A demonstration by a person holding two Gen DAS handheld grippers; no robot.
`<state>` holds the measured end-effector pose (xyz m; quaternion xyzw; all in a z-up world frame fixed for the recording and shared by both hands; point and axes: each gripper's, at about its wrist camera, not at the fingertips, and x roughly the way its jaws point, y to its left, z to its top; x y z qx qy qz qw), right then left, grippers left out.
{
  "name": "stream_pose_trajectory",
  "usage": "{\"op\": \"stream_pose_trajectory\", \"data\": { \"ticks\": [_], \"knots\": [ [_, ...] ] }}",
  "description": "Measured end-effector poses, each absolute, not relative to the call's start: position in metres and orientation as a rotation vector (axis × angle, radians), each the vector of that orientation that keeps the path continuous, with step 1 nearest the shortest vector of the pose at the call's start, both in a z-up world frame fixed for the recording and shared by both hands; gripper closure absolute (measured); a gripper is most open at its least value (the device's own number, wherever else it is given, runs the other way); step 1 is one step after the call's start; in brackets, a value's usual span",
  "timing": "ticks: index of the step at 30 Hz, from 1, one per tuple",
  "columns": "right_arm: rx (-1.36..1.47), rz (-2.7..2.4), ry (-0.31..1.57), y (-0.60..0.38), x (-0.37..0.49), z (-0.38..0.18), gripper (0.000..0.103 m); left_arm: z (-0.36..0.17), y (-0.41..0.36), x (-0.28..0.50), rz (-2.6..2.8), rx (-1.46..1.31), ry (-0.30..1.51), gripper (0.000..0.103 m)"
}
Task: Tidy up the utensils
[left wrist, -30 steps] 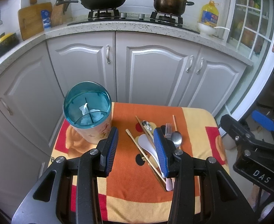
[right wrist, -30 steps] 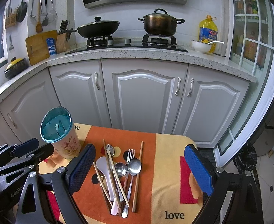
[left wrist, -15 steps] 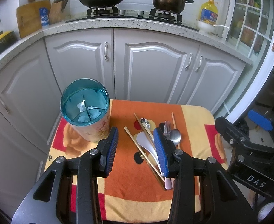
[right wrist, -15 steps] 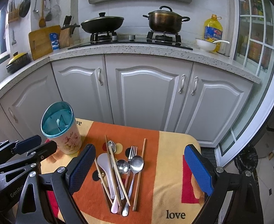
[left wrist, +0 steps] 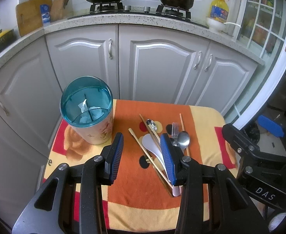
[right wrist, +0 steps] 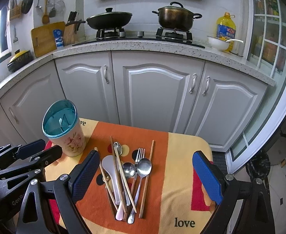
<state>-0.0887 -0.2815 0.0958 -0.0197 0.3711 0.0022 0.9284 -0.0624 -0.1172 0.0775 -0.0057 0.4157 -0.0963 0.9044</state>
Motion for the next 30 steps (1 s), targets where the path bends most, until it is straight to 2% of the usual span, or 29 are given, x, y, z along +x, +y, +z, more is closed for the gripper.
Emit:
{"op": "stream_pose_trajectory", "data": {
  "ticks": [21,30],
  "knots": [
    [-0.044,0.019,0.793,-0.283,-0.085,0.086,0.008,0.067,-0.112,-0.059,-0.197,-0.037,0.895,0.065],
    [-0.047,0.039,0.882,-0.292,-0.073,0.057,0.008,0.035,-0.092,-0.05,-0.181,-0.101,0.994,0.065]
  ]
}}
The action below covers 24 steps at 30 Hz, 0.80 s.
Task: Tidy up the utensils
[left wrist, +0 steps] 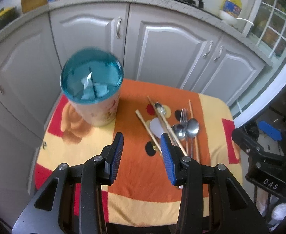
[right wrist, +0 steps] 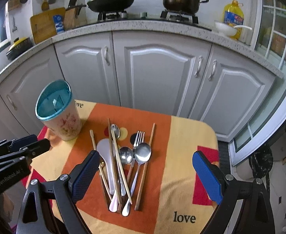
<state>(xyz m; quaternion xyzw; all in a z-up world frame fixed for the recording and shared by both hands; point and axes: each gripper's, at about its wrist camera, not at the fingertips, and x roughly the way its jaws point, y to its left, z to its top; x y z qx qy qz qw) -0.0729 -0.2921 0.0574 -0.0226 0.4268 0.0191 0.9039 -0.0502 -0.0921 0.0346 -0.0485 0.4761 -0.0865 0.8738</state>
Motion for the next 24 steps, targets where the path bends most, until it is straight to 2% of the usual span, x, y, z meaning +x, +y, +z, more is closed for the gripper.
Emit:
{"op": "stream_pose_trajectory", "data": {
  "ticks": [9,12,15,17,24],
  "knots": [
    [0.003,0.112,0.96,-0.304,-0.056,0.012,0.008,-0.013,-0.09,-0.035,-0.203,-0.172,1.126,0.065],
    [0.032,0.165,0.985,-0.309,-0.05,-0.003,0.022,-0.022,-0.095,-0.029,-0.201,-0.199,1.124,0.065],
    [0.052,0.191,1.003,-0.314,-0.043,-0.014,0.024,-0.034,-0.1,-0.018,-0.191,-0.237,1.123,0.065],
    [0.05,0.205,1.01,-0.317,-0.037,-0.017,0.03,-0.041,-0.101,-0.01,-0.183,-0.272,1.124,0.066],
    [0.038,0.255,1.021,-0.322,-0.016,-0.024,0.032,-0.067,-0.1,0.018,-0.101,-0.349,1.157,0.072]
  ]
}}
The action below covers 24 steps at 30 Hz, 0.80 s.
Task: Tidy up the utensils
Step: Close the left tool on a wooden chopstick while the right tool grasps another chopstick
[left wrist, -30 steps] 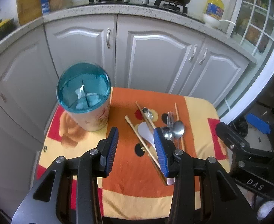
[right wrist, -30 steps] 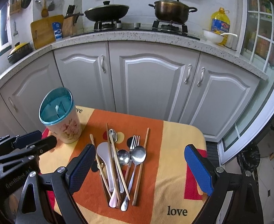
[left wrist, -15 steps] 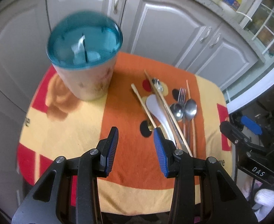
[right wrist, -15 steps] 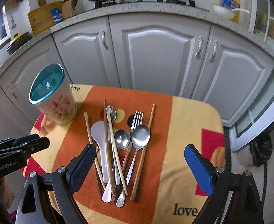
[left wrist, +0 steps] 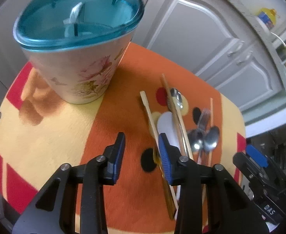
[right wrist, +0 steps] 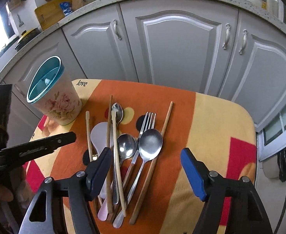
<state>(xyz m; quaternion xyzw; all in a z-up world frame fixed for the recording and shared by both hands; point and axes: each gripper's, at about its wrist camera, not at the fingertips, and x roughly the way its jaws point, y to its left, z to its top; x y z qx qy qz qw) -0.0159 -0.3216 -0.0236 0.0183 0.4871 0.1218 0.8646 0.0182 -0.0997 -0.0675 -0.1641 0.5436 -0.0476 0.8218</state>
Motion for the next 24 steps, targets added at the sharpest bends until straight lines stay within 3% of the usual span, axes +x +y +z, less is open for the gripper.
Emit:
{"op": "stream_pose_trajectory", "data": {
  "ticks": [10,18,19,24],
  "knots": [
    [0.085,0.28,1.07,-0.338,0.024,-0.043,0.033,-0.085,-0.104,0.046,-0.032,-0.387,1.147,0.072],
    [0.161,0.257,1.124,-0.352,0.063,-0.065,0.054,-0.093,-0.11,0.063,-0.004,-0.417,1.147,0.073],
    [0.155,0.254,1.13,-0.352,0.067,-0.067,0.061,-0.094,-0.11,0.065,0.0,-0.42,1.15,0.074],
    [0.147,0.259,1.155,-0.348,0.088,-0.077,0.071,-0.097,-0.114,0.063,0.008,-0.411,1.146,0.086]
  ]
}}
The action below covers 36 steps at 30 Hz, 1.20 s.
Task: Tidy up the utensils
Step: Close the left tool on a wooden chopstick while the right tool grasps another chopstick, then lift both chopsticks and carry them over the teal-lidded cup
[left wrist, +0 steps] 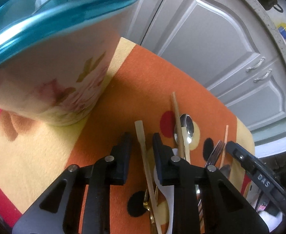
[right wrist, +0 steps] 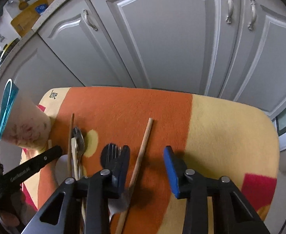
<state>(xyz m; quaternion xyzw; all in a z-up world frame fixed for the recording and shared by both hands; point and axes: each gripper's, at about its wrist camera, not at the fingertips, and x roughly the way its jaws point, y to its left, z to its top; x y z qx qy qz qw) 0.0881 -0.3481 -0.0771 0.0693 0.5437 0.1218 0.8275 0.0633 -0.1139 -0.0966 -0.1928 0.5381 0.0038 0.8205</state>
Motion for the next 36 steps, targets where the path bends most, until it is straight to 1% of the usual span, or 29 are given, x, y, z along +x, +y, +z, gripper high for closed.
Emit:
{"op": "stream_pose_trajectory", "data": {
  "ticks": [3,5,6,7,12,14,17,23,30,36],
  "knots": [
    [0.116,0.253,1.168,-0.343,0.096,-0.082,0.078,-0.099,-0.116,0.062,0.013,-0.397,1.141,0.094],
    [0.087,0.247,1.151,-0.341,0.099,-0.083,0.09,-0.099,-0.118,0.062,-0.002,-0.394,1.138,0.096],
    [0.086,0.254,1.15,-0.341,0.101,-0.084,0.09,-0.1,-0.12,0.061,-0.016,-0.396,1.138,0.096],
    [0.089,0.263,1.149,-0.343,0.101,-0.085,0.095,-0.1,-0.12,0.058,-0.03,-0.401,1.139,0.096],
    [0.118,0.28,1.132,-0.354,0.09,-0.073,0.095,-0.091,-0.113,0.047,-0.099,-0.419,1.143,0.096],
    [0.132,0.284,1.109,-0.361,0.081,-0.064,0.095,-0.084,-0.11,0.04,-0.127,-0.413,1.144,0.099],
    [0.17,0.303,1.071,-0.372,0.062,-0.044,0.095,-0.071,-0.107,0.03,-0.167,-0.406,1.137,0.1],
    [0.232,0.362,0.994,-0.379,0.026,-0.002,0.097,-0.033,-0.109,0.013,-0.235,-0.365,1.084,0.1],
    [0.181,0.422,0.9,-0.357,-0.004,0.049,0.098,0.019,-0.092,-0.001,-0.278,-0.347,0.999,0.1],
    [0.13,0.48,0.824,-0.329,-0.011,0.084,0.098,0.059,-0.071,-0.007,-0.292,-0.322,0.931,0.1]
  ]
}}
